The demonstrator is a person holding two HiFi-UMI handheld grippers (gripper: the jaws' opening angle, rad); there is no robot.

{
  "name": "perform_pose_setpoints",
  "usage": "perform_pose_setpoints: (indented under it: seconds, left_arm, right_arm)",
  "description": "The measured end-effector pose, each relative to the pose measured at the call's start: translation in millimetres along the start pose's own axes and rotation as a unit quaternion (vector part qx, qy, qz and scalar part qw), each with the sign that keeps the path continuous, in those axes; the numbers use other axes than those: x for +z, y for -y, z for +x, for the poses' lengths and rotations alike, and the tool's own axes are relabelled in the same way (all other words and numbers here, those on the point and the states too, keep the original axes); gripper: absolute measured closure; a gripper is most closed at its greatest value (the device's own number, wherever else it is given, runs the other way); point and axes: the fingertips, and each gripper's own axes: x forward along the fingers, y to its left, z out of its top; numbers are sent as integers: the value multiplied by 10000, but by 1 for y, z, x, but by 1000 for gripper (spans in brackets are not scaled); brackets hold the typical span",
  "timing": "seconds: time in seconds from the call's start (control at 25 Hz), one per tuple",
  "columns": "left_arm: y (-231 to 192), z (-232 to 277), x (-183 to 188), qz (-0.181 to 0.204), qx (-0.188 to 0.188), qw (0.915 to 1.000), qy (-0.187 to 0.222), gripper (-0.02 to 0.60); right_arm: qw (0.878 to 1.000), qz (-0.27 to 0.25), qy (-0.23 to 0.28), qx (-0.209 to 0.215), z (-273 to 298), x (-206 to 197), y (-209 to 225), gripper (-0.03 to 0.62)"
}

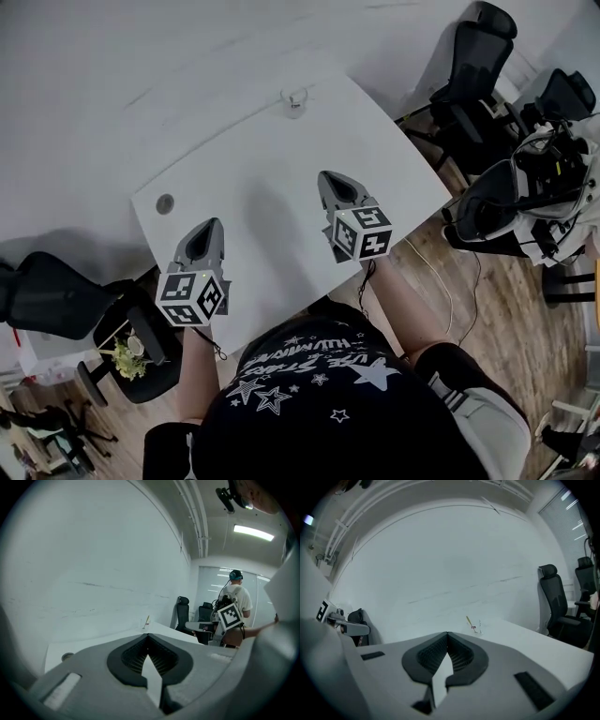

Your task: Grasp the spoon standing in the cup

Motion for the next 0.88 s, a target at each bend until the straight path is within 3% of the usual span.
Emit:
perform_pose_setpoints:
  seconds: [0.48,0.88]
  left_arm:
    - [6,43,30,-150,389,9983,417,574]
    - [4,101,49,-357,531,9974,320,574]
  right_arm:
    - [9982,-209,-71,551,59,10,20,585]
    - [9973,-275,-182,657,110,32,60,585]
